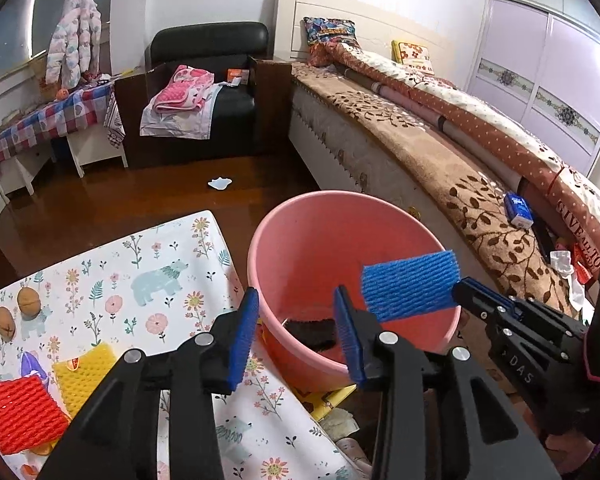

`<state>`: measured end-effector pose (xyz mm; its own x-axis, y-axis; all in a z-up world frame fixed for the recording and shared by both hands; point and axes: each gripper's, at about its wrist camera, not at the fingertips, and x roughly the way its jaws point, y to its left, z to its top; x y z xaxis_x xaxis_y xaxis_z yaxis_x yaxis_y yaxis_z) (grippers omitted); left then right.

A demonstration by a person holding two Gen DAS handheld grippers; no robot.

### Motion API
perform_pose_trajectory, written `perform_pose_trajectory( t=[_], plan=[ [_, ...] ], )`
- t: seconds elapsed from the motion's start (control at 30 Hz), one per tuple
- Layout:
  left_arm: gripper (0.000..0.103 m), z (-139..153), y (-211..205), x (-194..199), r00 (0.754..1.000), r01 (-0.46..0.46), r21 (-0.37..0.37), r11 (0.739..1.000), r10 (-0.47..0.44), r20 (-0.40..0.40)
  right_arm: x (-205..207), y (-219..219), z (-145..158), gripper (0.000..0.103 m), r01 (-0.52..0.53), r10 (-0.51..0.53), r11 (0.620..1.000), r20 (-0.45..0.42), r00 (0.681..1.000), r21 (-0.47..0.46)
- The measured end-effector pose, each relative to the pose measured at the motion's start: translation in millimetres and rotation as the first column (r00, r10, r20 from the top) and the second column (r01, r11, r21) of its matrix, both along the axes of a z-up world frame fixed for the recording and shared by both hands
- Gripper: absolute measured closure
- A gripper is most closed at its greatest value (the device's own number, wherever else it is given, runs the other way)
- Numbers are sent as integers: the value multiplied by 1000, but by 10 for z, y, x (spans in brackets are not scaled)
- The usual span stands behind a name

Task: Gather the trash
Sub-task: 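Carry both items over the pink bucket and open both tools to drop them, then move both open tools back over the table toward the remaining trash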

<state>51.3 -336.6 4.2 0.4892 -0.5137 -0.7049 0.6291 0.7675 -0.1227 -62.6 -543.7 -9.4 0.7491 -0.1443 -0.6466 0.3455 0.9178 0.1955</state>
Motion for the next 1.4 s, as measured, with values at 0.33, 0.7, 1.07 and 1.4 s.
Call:
perform_pose_trajectory(
  t=[0.33, 0.7, 1.07, 1.4],
  plan=[
    [63, 209, 229, -88, 999, -30, -39, 999, 31, 24, -68, 58, 72, 75, -10, 9, 1000, 37, 999, 20],
    [52, 681, 1024, -212, 984, -116, -58, 992, 122, 132, -151, 475, 308, 74, -108, 108, 994, 129, 986, -4],
    [51, 858, 2489, -278, 913, -371, -58, 927, 376, 162, 43, 1259, 375, 74, -356, 343, 932, 147, 928, 71],
    [51, 620, 3272, -379, 870, -482, -58, 874, 486, 89, 244, 2198, 461, 57, -567, 556, 821, 124, 822, 69]
  ],
)
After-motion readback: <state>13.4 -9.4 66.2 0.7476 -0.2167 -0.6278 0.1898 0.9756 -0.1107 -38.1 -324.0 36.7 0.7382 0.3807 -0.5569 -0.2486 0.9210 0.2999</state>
